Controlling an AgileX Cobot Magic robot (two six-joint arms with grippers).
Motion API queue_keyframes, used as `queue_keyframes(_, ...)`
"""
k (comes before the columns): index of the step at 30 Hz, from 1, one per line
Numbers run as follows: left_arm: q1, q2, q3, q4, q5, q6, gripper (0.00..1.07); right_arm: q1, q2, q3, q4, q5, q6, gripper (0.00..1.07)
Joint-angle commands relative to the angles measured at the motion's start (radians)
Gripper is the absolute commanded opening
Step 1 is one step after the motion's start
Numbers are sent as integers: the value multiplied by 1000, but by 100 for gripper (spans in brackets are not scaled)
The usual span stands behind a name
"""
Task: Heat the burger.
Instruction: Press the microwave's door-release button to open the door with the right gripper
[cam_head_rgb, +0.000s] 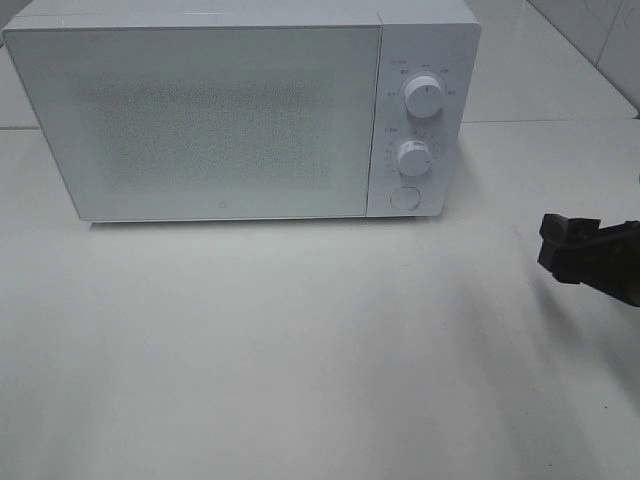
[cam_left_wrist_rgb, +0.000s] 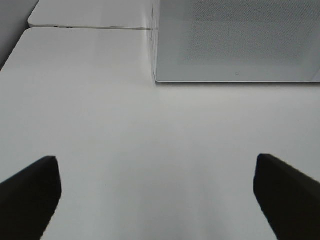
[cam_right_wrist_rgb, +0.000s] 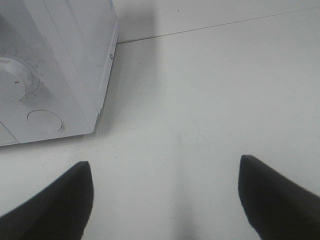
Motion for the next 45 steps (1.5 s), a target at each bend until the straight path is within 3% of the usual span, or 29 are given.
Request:
queue_keyframes(1, 2, -21, 1, -5, -5, -7, 98, 99, 31, -1, 113, -61, -58, 76)
queue_keyframes(5, 2, -21, 1, -5, -5, -7, 98, 265, 67, -2, 274, -135, -88, 76)
queue_keyframes(10, 2, -21, 1, -5, -5, -7, 98, 372, 75, -3, 392, -173, -116, 76)
queue_keyframes(11, 2, -21, 1, -5, -5, -7, 98, 426, 75, -3, 445, -187, -125, 76)
queue_keyframes(20, 2, -21, 1, -5, -5, -7, 98, 579, 75, -77, 573, -191, -180, 76)
queue_keyframes(40, 2, -21, 1, -5, -5, -7, 98, 605, 130, -189, 596, -113, -156, 76)
queue_keyframes(45, 2, -21, 1, -5, -5, -7, 98, 604, 130, -189, 596, -108, -22, 76)
